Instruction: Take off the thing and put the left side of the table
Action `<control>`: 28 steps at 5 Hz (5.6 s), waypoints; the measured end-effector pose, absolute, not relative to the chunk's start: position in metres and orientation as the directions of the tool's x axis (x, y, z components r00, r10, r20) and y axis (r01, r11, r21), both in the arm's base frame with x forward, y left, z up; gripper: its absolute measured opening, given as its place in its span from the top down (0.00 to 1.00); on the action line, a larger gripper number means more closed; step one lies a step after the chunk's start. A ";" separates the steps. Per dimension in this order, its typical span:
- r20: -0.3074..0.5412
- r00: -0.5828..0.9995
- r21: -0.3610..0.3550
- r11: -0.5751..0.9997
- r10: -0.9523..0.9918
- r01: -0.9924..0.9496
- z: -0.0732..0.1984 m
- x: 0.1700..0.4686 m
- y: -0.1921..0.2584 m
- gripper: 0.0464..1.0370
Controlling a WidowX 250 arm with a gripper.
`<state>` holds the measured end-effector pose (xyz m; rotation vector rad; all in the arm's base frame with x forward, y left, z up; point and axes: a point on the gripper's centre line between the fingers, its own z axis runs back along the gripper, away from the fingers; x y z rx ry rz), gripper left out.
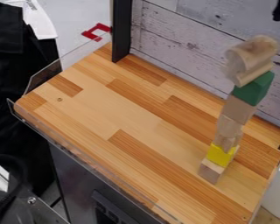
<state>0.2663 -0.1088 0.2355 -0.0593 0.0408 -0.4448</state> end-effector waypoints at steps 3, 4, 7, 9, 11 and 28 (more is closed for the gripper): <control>-0.079 0.906 -0.064 0.909 -0.417 0.413 0.205 0.274 -0.124 0.04; -0.097 0.912 -0.066 0.917 -0.398 0.393 0.199 0.279 -0.120 0.04; -0.088 0.933 -0.076 0.936 -0.349 0.343 0.198 0.287 -0.102 0.04; -0.136 0.921 -0.077 0.931 -0.365 0.357 0.183 0.282 -0.102 0.04; -0.175 0.913 -0.081 0.930 -0.367 0.359 0.173 0.279 -0.104 0.09; -0.305 0.935 0.112 0.982 0.180 -0.152 -0.006 0.271 0.084 0.39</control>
